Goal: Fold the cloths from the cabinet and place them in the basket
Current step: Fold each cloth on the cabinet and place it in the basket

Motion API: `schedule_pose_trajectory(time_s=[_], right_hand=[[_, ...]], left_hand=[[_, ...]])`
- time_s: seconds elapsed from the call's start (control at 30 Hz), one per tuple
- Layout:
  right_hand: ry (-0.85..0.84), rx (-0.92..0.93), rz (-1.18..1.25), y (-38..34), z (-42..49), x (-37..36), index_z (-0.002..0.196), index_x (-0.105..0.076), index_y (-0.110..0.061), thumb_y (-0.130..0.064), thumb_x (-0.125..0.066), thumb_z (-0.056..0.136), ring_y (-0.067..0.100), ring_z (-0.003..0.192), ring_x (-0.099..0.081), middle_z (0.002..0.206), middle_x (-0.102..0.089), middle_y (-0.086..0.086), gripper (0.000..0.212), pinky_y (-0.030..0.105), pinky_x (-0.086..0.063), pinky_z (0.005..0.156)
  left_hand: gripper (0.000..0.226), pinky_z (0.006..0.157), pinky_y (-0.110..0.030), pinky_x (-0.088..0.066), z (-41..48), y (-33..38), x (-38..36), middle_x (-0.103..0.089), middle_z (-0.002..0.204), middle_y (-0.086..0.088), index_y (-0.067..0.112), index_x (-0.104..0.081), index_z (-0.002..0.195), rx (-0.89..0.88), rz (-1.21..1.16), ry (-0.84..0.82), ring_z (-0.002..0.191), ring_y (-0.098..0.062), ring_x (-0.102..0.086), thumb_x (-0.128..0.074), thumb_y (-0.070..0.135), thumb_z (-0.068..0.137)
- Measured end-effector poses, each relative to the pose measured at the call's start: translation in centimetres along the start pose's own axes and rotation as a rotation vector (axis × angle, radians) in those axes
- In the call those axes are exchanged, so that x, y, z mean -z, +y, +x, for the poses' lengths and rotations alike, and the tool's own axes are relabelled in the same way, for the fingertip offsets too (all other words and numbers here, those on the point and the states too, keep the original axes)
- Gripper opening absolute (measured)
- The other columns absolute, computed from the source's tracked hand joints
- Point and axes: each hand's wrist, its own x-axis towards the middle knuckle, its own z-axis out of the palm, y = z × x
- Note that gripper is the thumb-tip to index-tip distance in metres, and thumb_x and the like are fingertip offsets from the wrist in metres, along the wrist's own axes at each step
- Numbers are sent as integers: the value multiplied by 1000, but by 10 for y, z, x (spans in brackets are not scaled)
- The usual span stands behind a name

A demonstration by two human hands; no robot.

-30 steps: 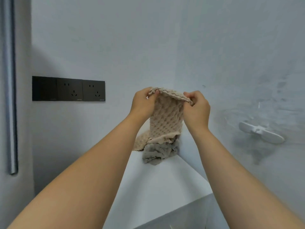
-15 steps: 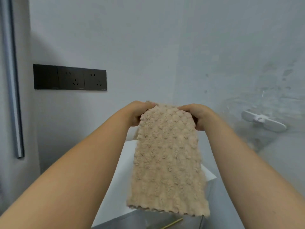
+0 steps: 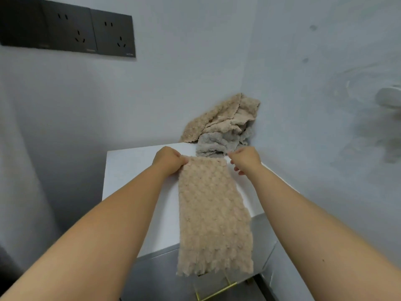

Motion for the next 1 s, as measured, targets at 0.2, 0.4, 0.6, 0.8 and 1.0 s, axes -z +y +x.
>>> schedule_pose_trajectory(time_s=[0.2, 0.4, 0.6, 0.8, 1.0], right_hand=[[-186, -133, -19, -3, 6, -10, 67, -46, -9, -6, -71, 80, 18, 52, -44, 63, -47, 8, 29, 24, -37, 47], [-25, 39, 195, 1, 9, -15, 66, -48, -12, 4, -71, 75, 22, 68, -51, 67, -49, 8, 30, 36, -46, 62], [71, 189, 201, 15, -22, -2, 71, -55, -7, 7, -66, 74, 16, 55, -49, 63, -51, 6, 18, 26, -42, 53], [145, 262, 234, 28, -58, -1, 70, -62, -8, -6, -71, 75, 14, 65, -49, 66, -57, 1, 10, 27, -38, 61], [211, 358, 202, 29, -79, -2, 61, -57, -26, -4, -63, 78, 5, 59, -48, 60, -56, -12, 29, 22, -35, 55]], left_hand=[[28, 62, -32, -51, 9, 5, -11, -60, 62, -12, 5, -57, 65, -28, -44, -7, 53, -22, -53, -65, 18, 89], [25, 56, -26, -45, 4, 13, -11, -57, 54, -9, 6, -53, 67, -139, -156, 104, 41, -18, -50, -59, 9, 91], [13, 60, -22, -46, -23, 21, 1, -62, 67, -4, 12, -64, 75, -252, -202, 89, 59, -13, -56, -66, 3, 84], [51, 77, -20, -39, -68, 24, 1, -56, 104, 7, 24, -59, 119, -294, -139, 24, 94, -10, -52, -81, 22, 73], [53, 76, -27, -41, -84, 14, -13, -57, 99, 1, 24, -56, 126, -324, 33, 179, 96, -21, -54, -63, 3, 78]])
